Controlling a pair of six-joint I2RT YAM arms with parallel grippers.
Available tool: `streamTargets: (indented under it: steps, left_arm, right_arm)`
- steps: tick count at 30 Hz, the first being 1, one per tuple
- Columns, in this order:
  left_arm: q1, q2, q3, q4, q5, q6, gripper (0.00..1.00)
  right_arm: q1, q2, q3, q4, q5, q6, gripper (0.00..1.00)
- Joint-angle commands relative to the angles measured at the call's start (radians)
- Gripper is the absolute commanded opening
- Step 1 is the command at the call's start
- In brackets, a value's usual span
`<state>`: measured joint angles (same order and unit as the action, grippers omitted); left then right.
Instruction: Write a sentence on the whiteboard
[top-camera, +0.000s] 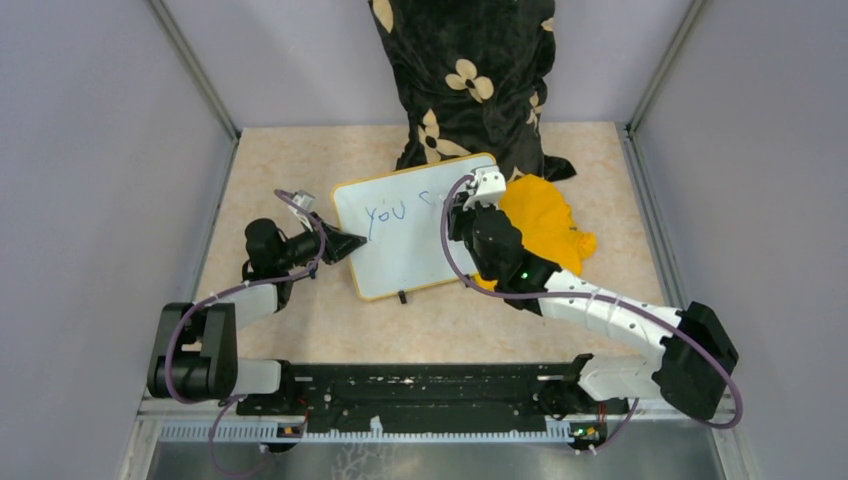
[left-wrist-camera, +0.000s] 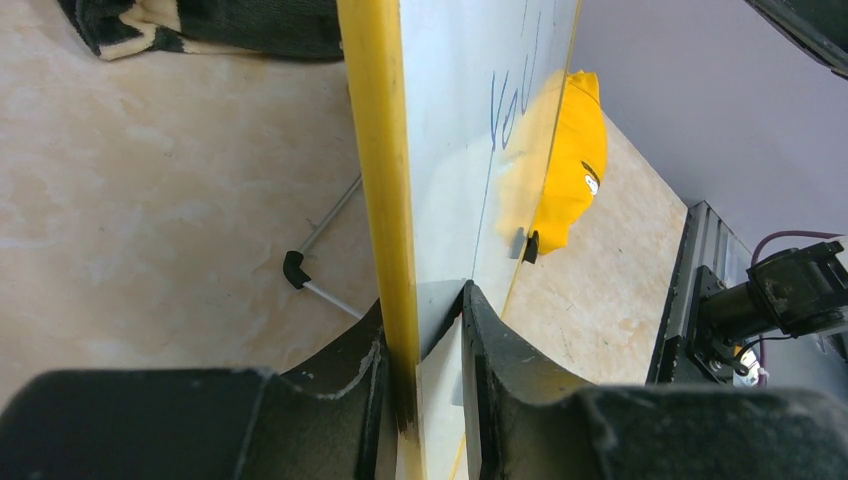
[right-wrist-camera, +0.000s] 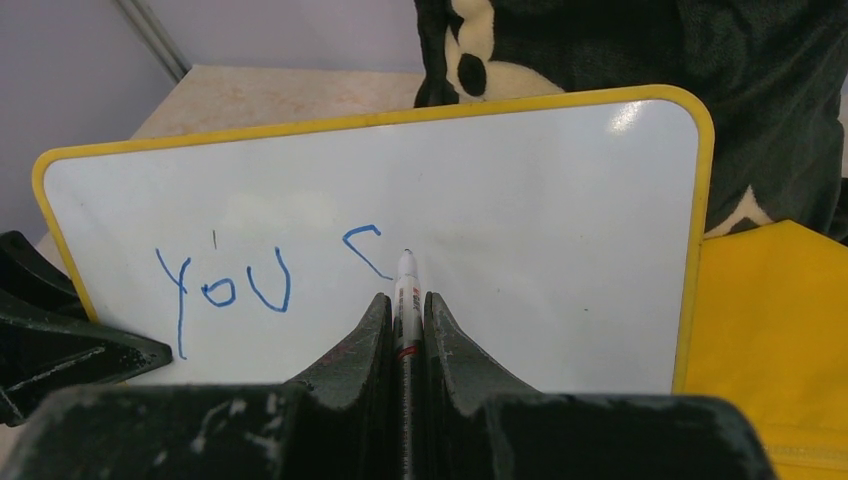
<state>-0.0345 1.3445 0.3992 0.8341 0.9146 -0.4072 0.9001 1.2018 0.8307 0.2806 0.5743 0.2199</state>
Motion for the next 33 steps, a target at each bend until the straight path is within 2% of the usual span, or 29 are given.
streamTargets:
  steps: [1, 33]
  left_arm:
    - [0.009, 0.011, -0.013, 0.008, -0.063, 0.062, 0.00]
    - [0.009, 0.016, -0.011, 0.016, -0.058, 0.052, 0.00]
  right_arm:
    - [-0.007, 0.010, 0.054, 0.053, -0.007, -0.010, 0.00]
    - [-0.033, 0.090, 0.082, 0.057, -0.023, -0.013, 0.00]
